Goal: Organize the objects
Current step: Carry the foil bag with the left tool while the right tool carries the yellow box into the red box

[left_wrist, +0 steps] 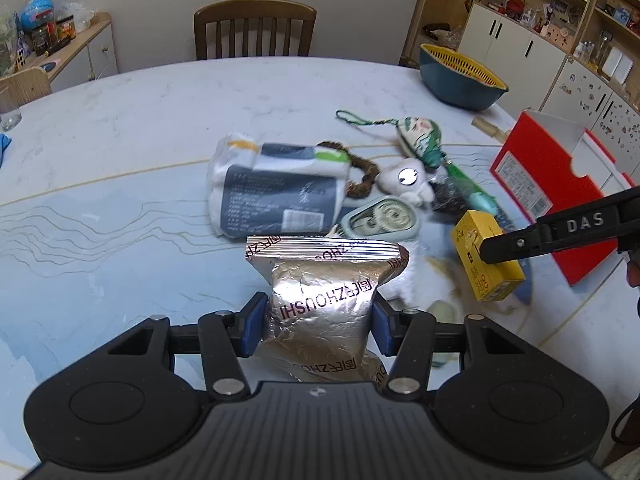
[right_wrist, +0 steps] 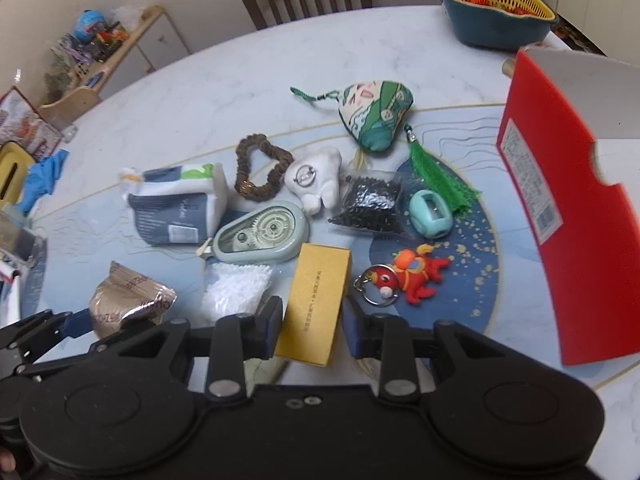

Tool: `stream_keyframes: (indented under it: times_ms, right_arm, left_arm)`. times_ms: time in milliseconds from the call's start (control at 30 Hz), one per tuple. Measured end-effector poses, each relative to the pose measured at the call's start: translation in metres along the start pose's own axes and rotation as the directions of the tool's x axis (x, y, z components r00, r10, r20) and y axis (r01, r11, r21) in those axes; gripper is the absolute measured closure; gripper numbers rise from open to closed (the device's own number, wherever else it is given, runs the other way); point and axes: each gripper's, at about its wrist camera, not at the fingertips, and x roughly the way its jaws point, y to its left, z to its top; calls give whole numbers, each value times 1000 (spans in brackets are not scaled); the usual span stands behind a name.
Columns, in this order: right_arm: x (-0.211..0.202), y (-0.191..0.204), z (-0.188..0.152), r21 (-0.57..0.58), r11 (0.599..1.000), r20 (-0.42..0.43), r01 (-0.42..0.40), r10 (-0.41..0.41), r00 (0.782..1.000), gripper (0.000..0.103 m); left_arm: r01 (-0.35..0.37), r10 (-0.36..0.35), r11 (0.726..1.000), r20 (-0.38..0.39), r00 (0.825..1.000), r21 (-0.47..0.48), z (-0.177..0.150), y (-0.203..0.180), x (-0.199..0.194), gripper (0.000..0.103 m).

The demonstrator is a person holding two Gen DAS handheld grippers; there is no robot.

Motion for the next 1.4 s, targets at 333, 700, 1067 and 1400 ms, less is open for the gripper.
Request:
stream_keyframes:
  times_ms: [333, 700, 1067, 1400]
  right_arm:
    - [-75, -33, 9, -80, 992, 80, -98, 105, 991, 73]
    - [-131, -114, 33, -88, 988, 153, -126, 138, 979, 99]
    - [-135, -144, 19, -162, 964, 59, -210, 222, 973, 85]
    - [-104, -132, -26, -139, 981, -29, -134, 131, 991, 49]
  left_arm:
    - [-6, 6, 1000, 37, 999, 2, 25, -63, -29, 51]
    - [23, -27, 998, 65, 998, 64, 66, -162, -23, 51]
    - [2, -3, 1000, 44, 999, 22, 66, -174, -8, 51]
    - [34, -34, 999, -7, 999, 36, 47, -137, -1, 51]
